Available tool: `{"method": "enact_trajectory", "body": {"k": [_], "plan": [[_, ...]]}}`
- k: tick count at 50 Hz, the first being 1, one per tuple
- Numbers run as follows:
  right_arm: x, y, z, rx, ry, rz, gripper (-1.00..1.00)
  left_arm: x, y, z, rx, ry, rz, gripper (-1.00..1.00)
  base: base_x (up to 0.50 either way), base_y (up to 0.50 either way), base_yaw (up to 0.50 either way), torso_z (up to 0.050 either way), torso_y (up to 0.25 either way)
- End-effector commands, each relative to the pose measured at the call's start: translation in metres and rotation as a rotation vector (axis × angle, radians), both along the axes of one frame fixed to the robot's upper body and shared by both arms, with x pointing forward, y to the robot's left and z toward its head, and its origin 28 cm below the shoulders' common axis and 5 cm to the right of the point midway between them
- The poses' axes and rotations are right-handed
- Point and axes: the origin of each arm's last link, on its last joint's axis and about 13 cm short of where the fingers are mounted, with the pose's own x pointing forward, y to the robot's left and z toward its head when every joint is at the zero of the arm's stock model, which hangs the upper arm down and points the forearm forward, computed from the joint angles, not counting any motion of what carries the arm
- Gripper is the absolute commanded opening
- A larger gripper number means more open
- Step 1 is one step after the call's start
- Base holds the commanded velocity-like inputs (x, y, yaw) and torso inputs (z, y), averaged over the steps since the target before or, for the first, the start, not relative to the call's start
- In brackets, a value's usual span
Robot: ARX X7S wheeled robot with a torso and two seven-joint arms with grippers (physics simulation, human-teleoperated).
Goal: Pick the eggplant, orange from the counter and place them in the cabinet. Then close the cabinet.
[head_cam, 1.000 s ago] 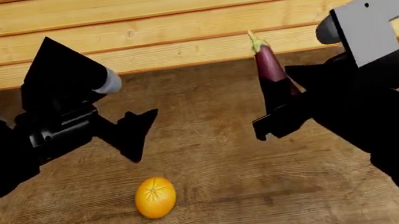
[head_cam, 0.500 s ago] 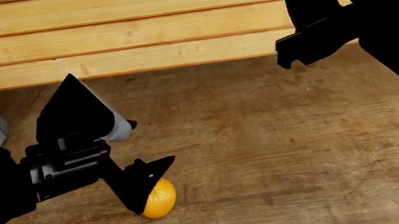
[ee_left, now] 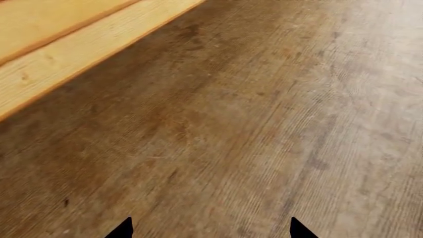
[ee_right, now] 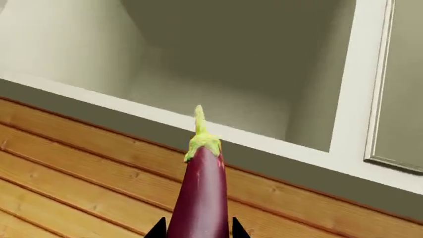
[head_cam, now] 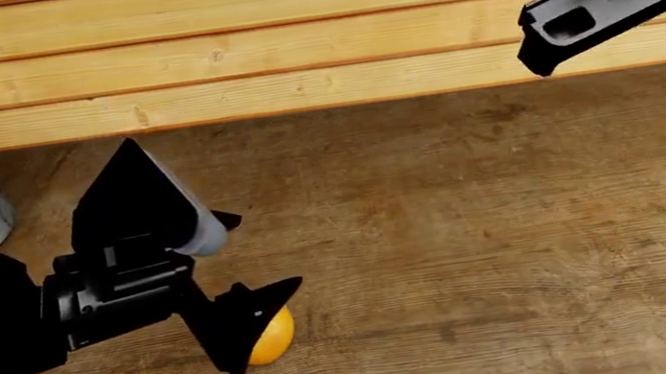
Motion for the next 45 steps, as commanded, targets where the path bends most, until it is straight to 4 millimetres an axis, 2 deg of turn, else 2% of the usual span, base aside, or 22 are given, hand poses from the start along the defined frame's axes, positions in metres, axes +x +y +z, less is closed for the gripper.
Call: {"method": "enact_trajectory", "body": {"k": [1,11,16,45], "plan": [[-0.012,0.000,0.007,-0.036,-0.157,-0.022,-1.00,0.002,-0.002,-0.005,-0.009,0.012,-0.018,1.00,0.00,0.00,0.00,0.000,0.000],[-0.013,0.001,0.009,-0.043,-0.171,-0.017,-1.00,-0.005,0.001,-0.020,-0.003,0.112,-0.047,1.00,0.00,0.00,0.00,0.000,0.000],[-0.015,0.001,0.010,-0.042,-0.194,-0.017,-1.00,-0.006,0.008,-0.034,0.014,0.160,-0.033,1.00,0.00,0.00,0.00,0.000,0.000],[-0.018,0.001,0.011,-0.050,-0.190,-0.013,-1.00,0.006,0.006,-0.051,0.003,0.166,-0.002,1.00,0.00,0.00,0.00,0.000,0.000]]}}
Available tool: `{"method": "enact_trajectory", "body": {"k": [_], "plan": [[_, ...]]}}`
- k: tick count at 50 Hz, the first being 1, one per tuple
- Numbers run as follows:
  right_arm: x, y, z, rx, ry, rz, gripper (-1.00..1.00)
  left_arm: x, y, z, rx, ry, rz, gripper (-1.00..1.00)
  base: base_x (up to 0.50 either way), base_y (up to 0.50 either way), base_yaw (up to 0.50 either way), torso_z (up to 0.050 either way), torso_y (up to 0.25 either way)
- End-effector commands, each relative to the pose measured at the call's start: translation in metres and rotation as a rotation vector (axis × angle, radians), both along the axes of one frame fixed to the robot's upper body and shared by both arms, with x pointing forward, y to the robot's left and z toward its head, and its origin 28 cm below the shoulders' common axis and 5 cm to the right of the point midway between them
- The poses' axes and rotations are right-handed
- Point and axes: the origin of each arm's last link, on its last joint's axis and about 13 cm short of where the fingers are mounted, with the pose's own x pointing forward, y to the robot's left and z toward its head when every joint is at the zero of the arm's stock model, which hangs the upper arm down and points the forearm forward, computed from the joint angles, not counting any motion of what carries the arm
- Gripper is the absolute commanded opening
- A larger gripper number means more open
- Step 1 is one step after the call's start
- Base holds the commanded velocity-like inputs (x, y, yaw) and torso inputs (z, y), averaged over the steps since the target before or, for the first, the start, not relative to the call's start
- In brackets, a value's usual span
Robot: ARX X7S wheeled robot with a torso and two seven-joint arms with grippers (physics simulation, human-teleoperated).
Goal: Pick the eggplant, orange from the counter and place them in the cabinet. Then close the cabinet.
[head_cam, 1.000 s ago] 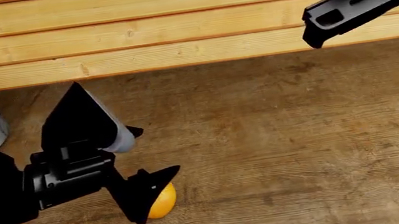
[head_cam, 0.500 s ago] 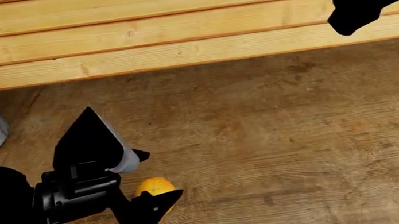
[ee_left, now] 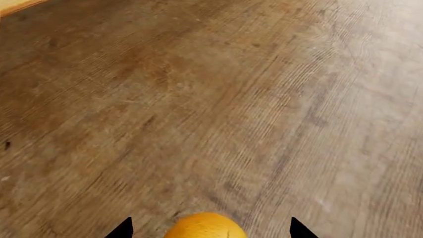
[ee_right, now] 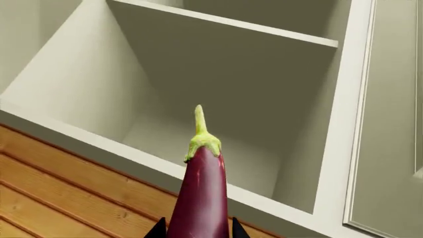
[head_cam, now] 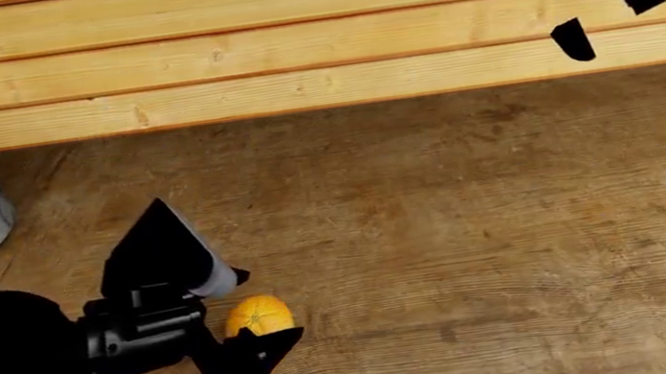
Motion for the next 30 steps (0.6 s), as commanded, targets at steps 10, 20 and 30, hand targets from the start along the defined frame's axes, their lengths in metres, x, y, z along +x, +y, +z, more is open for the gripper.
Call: {"method": "enact_trajectory", "body": {"k": [10,20,30], "plan": [[-0.005,-0.002,0.002,0.000,-0.005,-0.006,-1.00,0.002,-0.002,-0.013,0.022,0.030,-0.004,1.00,0.00,0.00,0.00,0.000,0.000],[-0.001,0.000,-0.001,-0.001,-0.003,-0.004,-1.00,0.006,-0.003,-0.018,0.036,0.002,0.046,-1.00,0.00,0.00,0.00,0.000,0.000],[0.002,0.001,-0.003,-0.004,0.002,-0.001,-1.00,0.007,-0.002,-0.017,0.036,-0.036,0.084,-1.00,0.00,0.00,0.00,0.000,0.000]]}}
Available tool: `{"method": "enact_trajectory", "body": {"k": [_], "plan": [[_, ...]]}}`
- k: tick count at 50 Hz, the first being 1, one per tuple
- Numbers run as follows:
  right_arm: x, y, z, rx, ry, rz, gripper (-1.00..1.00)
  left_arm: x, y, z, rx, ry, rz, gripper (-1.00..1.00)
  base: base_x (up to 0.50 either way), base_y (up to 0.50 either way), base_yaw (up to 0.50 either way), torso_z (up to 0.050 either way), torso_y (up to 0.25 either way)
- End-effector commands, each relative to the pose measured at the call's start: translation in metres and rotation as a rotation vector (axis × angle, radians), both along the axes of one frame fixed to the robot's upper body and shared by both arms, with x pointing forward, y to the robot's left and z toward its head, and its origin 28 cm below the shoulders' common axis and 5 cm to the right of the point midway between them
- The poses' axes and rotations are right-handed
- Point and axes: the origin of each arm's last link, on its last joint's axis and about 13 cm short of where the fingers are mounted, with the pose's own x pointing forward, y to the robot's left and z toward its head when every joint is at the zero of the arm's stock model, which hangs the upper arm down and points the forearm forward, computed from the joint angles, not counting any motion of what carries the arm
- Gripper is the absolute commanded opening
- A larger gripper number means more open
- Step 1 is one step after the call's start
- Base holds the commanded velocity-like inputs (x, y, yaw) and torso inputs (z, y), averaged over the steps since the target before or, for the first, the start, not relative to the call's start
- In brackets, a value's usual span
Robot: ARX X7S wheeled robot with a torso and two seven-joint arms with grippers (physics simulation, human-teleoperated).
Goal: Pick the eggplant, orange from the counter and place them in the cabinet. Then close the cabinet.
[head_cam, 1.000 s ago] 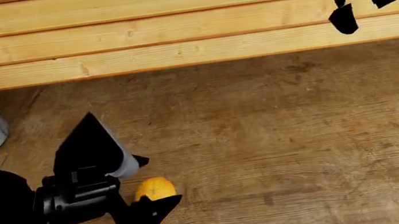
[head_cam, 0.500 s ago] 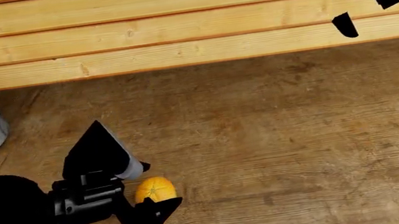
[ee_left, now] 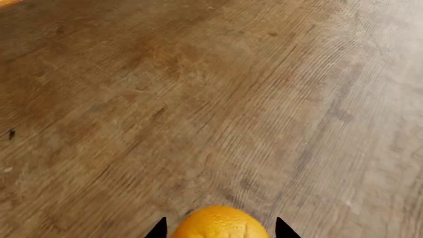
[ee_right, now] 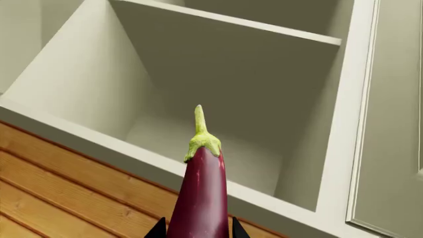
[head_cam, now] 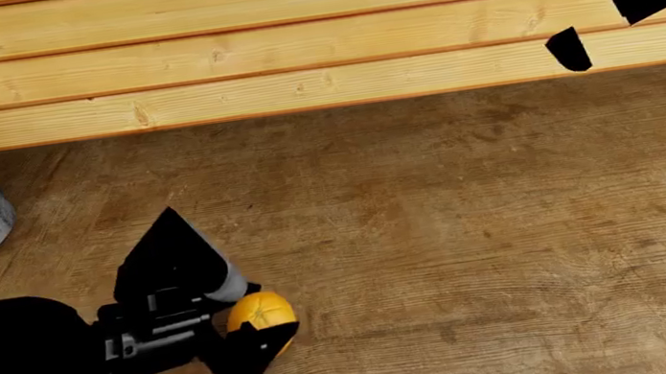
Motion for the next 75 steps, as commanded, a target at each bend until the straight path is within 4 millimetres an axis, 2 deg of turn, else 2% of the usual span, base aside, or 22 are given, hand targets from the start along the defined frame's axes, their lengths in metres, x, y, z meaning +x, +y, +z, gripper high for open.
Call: {"method": "enact_trajectory", "body": {"k": [1,6,16,23,28,48,60,75], "plan": [[0.002,0.000,-0.002,-0.001,-0.004,-0.004,-1.00,0.001,0.001,-0.003,0.015,-0.039,0.057,-1.00,0.00,0.00,0.00,0.000,0.000],[-0.003,-0.001,0.001,0.001,-0.013,-0.005,-1.00,-0.001,0.001,0.008,-0.029,-0.131,0.107,-1.00,0.00,0.00,0.00,0.000,0.000],[-0.003,0.000,0.011,0.021,-0.080,-0.008,-1.00,-0.020,0.003,0.058,-0.267,-0.477,0.235,-1.00,0.00,0.00,0.00,0.000,0.000],[-0.003,0.006,0.019,0.029,-0.139,0.016,-1.00,-0.030,0.001,0.070,-0.342,-0.582,0.252,-1.00,0.00,0.00,0.00,0.000,0.001],[-0.001,0.011,0.024,0.038,-0.171,0.036,-1.00,-0.031,0.001,0.069,-0.356,-0.602,0.245,-1.00,0.00,0.00,0.00,0.000,0.000],[0.030,0.021,0.076,0.115,-0.246,0.041,-1.00,-0.035,0.000,0.063,-0.419,-0.577,0.222,-1.00,0.00,0.00,0.00,0.000,0.000],[0.046,0.027,0.118,0.160,-0.264,0.031,-1.00,-0.038,-0.003,0.059,-0.425,-0.578,0.196,-1.00,0.00,0.00,0.00,0.000,0.000],[0.065,0.033,0.158,0.199,-0.281,-0.024,-1.00,-0.038,-0.005,0.056,-0.444,-0.572,0.177,-1.00,0.00,0.00,0.00,0.000,0.001]]}}
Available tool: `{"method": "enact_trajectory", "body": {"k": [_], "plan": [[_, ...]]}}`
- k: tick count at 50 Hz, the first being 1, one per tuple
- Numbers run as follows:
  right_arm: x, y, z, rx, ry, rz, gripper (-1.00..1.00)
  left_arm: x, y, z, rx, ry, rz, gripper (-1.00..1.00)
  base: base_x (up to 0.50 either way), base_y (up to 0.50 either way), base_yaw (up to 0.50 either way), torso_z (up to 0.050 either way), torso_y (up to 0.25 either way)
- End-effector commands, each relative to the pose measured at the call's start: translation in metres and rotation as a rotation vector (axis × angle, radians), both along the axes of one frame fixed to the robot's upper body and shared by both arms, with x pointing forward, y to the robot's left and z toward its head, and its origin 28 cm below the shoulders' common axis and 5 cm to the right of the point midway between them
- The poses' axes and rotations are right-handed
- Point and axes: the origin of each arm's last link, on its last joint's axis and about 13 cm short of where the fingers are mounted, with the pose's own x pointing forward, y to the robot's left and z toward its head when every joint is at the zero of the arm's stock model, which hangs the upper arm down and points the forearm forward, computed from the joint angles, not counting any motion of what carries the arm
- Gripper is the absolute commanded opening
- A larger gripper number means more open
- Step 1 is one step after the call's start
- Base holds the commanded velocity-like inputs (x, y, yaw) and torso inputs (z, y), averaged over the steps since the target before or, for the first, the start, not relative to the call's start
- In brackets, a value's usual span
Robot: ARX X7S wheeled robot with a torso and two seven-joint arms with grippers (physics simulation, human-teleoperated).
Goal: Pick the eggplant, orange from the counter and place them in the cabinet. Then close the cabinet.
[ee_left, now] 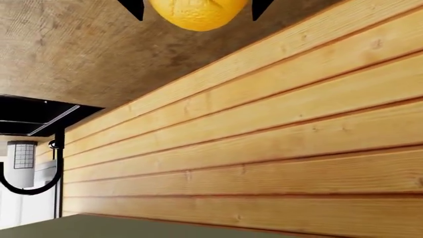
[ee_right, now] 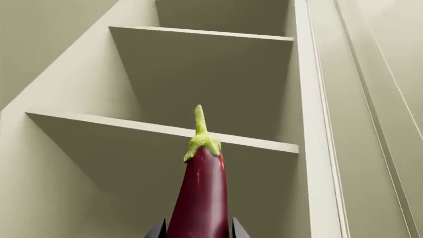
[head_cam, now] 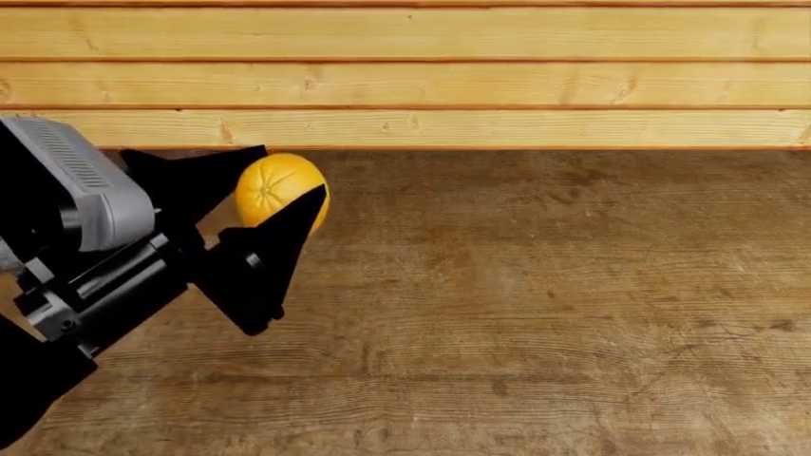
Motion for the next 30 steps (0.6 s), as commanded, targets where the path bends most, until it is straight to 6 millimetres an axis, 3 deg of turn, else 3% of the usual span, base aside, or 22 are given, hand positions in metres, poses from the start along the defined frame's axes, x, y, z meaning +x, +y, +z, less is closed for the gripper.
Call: {"method": "enact_trajectory", "body": {"k": [1,13,20,30], "plan": [[0.014,0.004,0.032,0.029,-0.014,-0.047,-1.00,-0.001,-0.001,-0.003,-0.016,0.001,-0.011,-1.00,0.00,0.00,0.00,0.000,0.000],[0.035,0.009,0.063,0.061,0.035,-0.080,-1.00,-0.001,-0.001,-0.004,-0.017,0.006,-0.015,-1.00,0.00,0.00,0.00,0.000,0.000],[0.053,0.015,0.067,0.084,0.060,-0.125,-1.00,0.000,-0.002,-0.007,-0.009,0.009,-0.018,-1.00,0.00,0.00,0.00,0.000,0.000],[0.069,0.034,0.075,0.101,0.127,-0.044,-1.00,-0.001,-0.004,-0.009,0.001,0.020,-0.035,-1.00,0.00,0.00,0.00,0.000,0.000]]}}
